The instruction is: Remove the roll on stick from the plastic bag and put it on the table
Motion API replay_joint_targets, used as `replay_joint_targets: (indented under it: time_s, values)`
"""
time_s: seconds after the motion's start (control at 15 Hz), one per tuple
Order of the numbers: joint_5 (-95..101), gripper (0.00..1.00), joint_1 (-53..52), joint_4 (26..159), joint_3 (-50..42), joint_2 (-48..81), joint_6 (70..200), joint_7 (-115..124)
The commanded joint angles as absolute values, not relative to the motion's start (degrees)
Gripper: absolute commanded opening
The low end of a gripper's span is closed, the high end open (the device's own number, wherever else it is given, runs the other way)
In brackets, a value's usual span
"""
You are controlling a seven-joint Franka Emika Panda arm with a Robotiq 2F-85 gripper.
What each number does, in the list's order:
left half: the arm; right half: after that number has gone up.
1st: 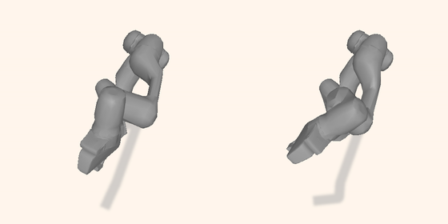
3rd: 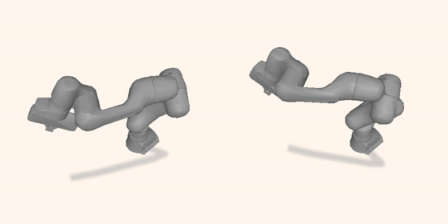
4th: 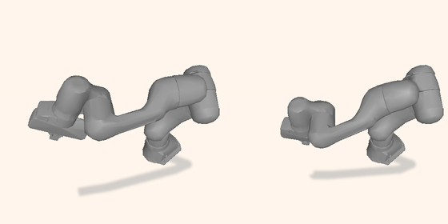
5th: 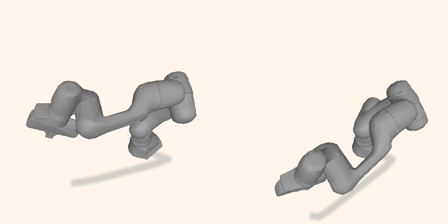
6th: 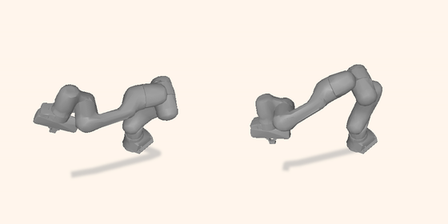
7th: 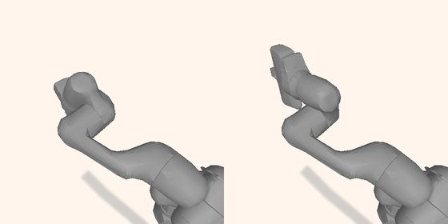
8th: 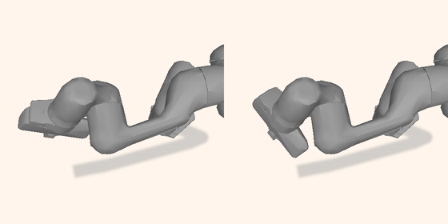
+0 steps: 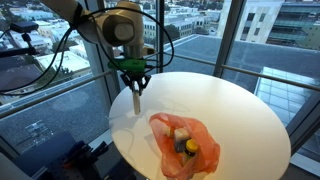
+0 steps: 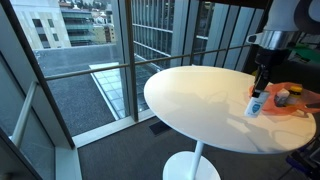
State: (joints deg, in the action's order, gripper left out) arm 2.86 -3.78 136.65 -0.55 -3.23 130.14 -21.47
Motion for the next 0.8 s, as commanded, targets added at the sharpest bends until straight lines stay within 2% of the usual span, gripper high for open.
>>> replay_joint_targets:
  time_s: [0.0,0.33,0.4,0.47,0.53,0.73]
  values:
    - [1.8,0.11,-3.1,134.5,0.0,0.7,131.2,-21.1]
    - [0.3,0.12,-2.5,134.0,0.3,3.7,132.2,-21.3]
    - [0.2,0.3,-2.4,134.0,0.4,3.9,132.2,-21.4]
    - [0.2,0.57,-2.4,133.9,0.4,3.8,132.3,-21.3]
    - [0.3,0.58,-2.4,134.0,0.5,3.5,132.4,-21.2]
    - [0.8,0.8,-2.3,135.0,0.4,1.2,131.9,-20.6]
